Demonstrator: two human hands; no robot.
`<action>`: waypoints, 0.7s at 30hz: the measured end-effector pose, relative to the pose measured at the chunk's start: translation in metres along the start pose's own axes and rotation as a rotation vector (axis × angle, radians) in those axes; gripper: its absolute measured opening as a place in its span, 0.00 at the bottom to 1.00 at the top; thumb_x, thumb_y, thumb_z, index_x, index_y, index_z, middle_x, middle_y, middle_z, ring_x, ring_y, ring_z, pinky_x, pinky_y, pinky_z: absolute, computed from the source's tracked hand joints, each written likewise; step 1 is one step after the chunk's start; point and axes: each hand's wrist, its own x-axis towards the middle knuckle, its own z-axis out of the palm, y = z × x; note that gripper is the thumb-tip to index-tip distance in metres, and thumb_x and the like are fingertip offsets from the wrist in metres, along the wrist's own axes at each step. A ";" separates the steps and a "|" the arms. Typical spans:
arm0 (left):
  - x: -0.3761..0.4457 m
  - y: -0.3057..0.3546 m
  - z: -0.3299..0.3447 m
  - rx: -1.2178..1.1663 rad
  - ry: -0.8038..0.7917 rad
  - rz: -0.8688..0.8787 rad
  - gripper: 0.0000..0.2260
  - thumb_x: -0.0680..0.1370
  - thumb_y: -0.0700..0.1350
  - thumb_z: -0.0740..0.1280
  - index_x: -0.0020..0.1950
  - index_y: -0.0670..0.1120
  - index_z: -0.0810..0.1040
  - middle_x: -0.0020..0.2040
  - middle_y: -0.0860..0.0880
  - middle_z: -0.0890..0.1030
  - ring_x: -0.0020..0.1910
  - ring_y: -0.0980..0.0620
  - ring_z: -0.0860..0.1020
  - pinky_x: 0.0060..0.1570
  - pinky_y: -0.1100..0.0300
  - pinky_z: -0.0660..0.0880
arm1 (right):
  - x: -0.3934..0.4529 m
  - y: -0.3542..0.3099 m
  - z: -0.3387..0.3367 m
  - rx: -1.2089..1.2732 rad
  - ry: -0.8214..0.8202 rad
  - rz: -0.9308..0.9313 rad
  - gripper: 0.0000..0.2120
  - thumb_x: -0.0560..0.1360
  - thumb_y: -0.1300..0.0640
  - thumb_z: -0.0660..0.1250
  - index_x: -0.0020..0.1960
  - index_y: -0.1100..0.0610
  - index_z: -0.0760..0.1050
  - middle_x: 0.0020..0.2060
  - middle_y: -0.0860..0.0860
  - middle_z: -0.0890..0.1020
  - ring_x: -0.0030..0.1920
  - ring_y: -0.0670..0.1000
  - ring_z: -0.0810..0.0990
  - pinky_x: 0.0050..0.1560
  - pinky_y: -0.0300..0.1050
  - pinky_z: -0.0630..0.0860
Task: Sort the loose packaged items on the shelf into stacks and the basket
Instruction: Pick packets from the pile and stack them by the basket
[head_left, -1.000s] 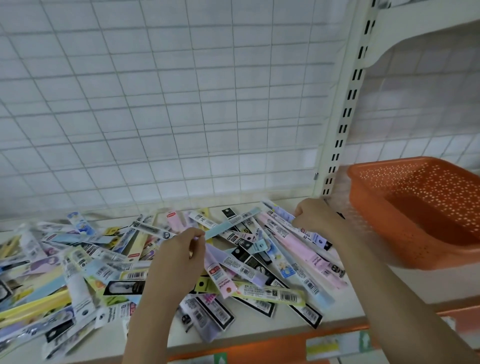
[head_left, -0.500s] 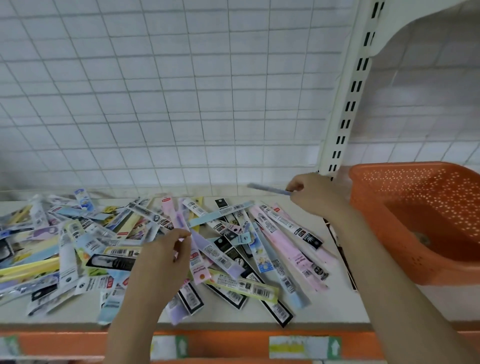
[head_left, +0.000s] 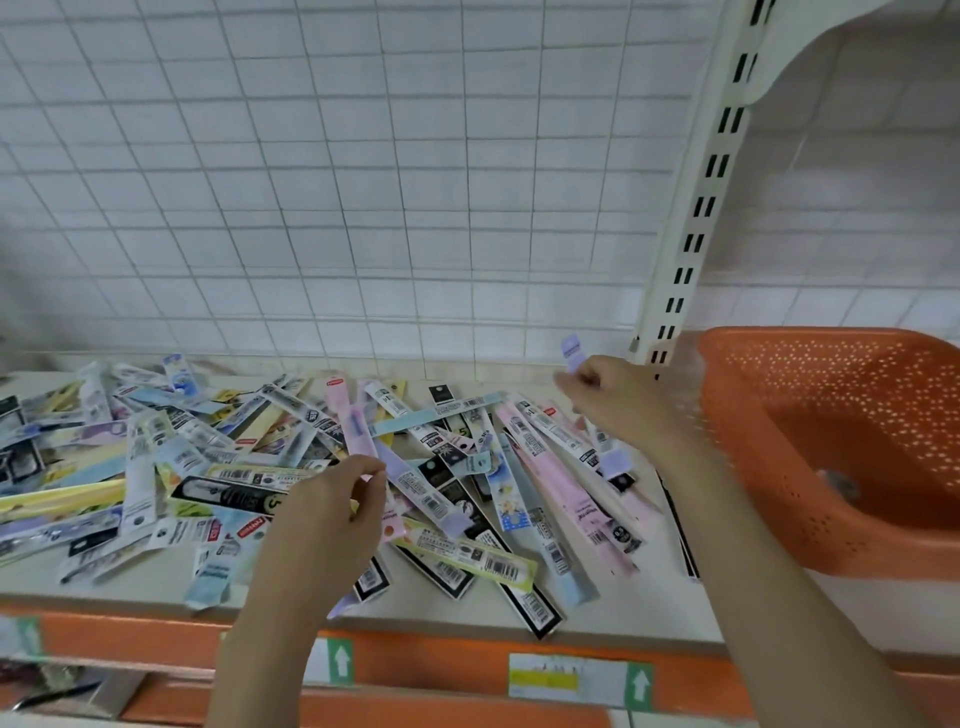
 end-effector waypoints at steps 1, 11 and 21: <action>0.000 0.000 0.000 -0.001 -0.003 -0.002 0.08 0.78 0.42 0.62 0.51 0.44 0.80 0.27 0.46 0.78 0.25 0.58 0.73 0.23 0.63 0.62 | 0.001 0.002 0.001 -0.004 -0.018 0.004 0.08 0.78 0.55 0.60 0.49 0.59 0.72 0.43 0.58 0.83 0.40 0.56 0.82 0.36 0.42 0.71; 0.006 -0.002 -0.006 0.013 0.017 -0.025 0.08 0.78 0.41 0.62 0.52 0.44 0.80 0.30 0.47 0.80 0.23 0.49 0.75 0.27 0.54 0.73 | 0.012 0.003 0.016 -0.352 -0.179 0.100 0.15 0.72 0.51 0.68 0.53 0.59 0.70 0.42 0.53 0.77 0.39 0.52 0.77 0.37 0.43 0.70; 0.011 -0.002 -0.013 0.046 0.041 -0.094 0.09 0.79 0.42 0.61 0.53 0.44 0.79 0.36 0.49 0.79 0.26 0.59 0.71 0.28 0.66 0.65 | 0.019 -0.004 0.019 -0.378 -0.054 0.098 0.08 0.72 0.64 0.62 0.34 0.59 0.68 0.28 0.51 0.76 0.26 0.48 0.71 0.26 0.39 0.63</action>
